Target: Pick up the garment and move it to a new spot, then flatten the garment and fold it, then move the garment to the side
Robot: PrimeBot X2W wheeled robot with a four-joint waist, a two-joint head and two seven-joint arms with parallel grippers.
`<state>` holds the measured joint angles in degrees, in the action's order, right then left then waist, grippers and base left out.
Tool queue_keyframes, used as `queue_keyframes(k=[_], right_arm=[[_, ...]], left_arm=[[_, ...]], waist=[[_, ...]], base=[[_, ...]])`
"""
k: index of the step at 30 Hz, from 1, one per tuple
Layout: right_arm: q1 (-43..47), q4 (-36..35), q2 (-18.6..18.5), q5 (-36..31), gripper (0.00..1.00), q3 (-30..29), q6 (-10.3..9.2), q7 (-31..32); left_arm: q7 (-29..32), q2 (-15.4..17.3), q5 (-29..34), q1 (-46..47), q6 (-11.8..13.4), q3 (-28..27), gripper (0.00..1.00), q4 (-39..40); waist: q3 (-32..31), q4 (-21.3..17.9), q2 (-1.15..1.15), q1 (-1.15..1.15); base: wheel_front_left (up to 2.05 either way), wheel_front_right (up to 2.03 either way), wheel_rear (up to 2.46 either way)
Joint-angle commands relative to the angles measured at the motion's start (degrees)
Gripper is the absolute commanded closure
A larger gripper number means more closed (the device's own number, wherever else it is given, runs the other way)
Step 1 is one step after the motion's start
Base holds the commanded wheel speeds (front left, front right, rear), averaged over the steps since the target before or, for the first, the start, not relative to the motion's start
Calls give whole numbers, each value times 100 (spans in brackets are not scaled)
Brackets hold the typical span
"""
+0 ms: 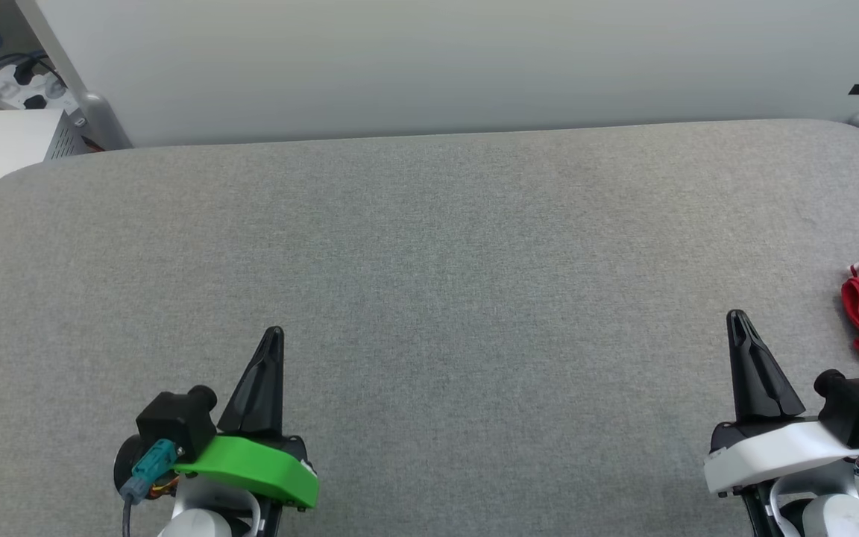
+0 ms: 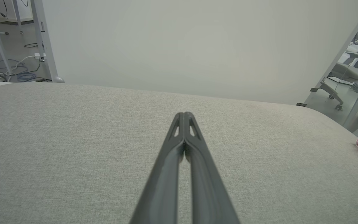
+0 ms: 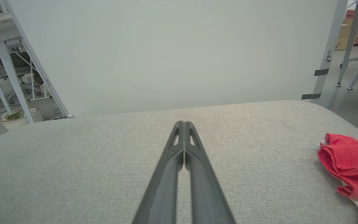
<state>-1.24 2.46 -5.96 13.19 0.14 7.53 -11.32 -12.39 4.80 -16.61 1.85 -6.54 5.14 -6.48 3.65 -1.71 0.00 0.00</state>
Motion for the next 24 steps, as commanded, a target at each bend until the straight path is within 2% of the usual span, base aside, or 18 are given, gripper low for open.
queue_keyframes(k=[1,24], right_arm=[[21,-28,23,-57,100,-1,-1,29],[44,-76,86,-334,100,-3,-2,271]], left_arm=[[35,-31,73,-32,50,-30,100,44],[299,-67,423,-66,183,-137,100,176]], waist=[[-5,3,0,0],[-84,40,0,0]], base=[[0,0,0],[0,0,0]])
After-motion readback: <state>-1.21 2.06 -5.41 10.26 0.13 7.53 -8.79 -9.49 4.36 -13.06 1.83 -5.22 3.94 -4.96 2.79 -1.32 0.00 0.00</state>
